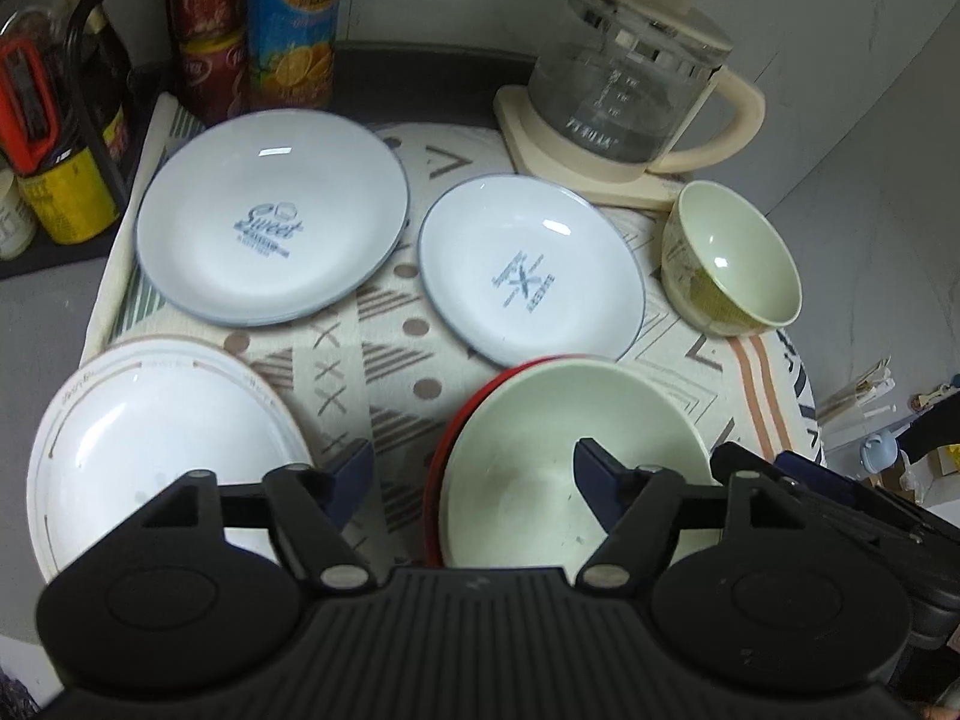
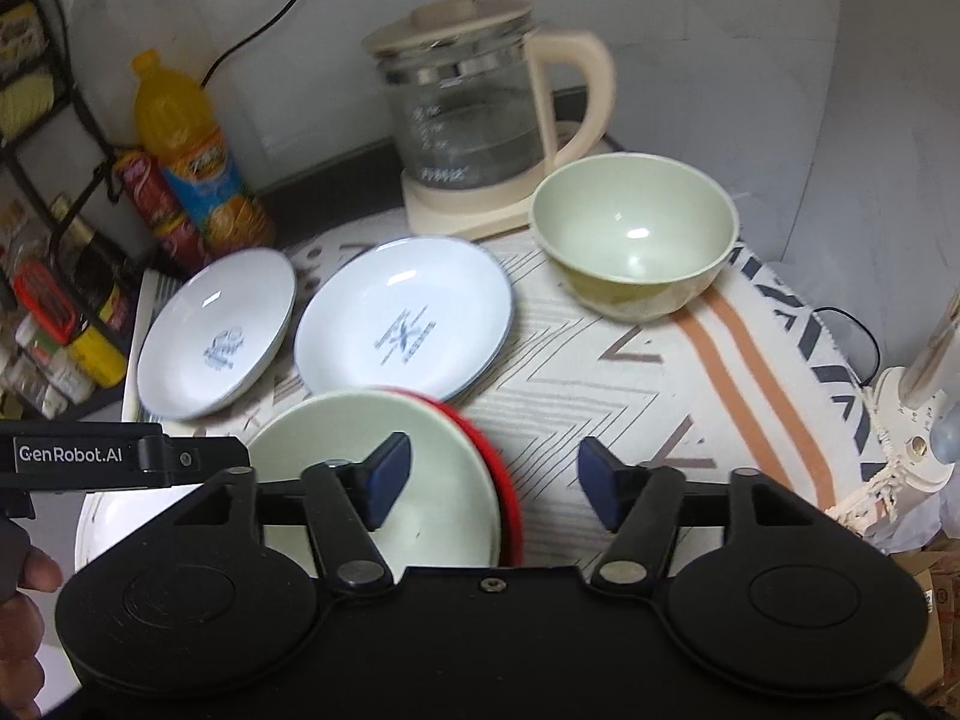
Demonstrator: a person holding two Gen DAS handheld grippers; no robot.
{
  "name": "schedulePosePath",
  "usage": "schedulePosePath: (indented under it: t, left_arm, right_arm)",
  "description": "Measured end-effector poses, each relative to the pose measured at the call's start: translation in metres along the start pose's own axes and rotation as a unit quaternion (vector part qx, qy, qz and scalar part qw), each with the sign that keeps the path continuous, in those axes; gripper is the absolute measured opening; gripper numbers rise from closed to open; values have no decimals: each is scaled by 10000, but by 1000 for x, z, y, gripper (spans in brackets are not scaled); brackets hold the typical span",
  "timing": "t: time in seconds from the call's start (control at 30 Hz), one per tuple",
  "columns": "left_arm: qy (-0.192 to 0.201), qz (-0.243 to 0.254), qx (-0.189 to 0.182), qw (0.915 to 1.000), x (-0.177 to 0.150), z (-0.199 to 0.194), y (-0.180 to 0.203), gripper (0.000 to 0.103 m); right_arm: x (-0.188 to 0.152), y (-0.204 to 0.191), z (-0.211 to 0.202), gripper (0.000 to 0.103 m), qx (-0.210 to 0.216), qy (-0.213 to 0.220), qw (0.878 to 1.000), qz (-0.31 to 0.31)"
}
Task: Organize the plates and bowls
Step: 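Move both grippers to the rim of the small pale green bowl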
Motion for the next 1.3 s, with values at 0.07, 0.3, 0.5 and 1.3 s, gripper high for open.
schedulePosePath:
  t: [0.07, 0.3, 0.5, 1.3]
  left_arm:
    - [25, 48, 11, 10000, 4, 1, 5, 79]
    - [109, 195, -53, 9997, 15, 7, 26, 84]
    - [179, 328, -119, 9992, 24, 13, 46, 84]
    - [410, 280, -374, 9981, 74, 83, 124, 84]
  right_arm:
    - [3, 7, -1, 79, -59, 79, 9999, 78]
    - [9, 34, -3, 90, -299, 240, 9986, 354]
    - [16, 56, -2, 91, -419, 293, 9974, 511]
    - [66, 135, 61, 89, -251, 290, 9950, 919]
Point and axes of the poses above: each gripper's, at about its wrist camera, not at the fingertips, and z roughly the way its jaws point, y to its right, x to its top, the point moved 1 cm from there along z, roughly the way its jaws point, and after that the axes turned 2 degrees about -x, right-handed, at the moved point
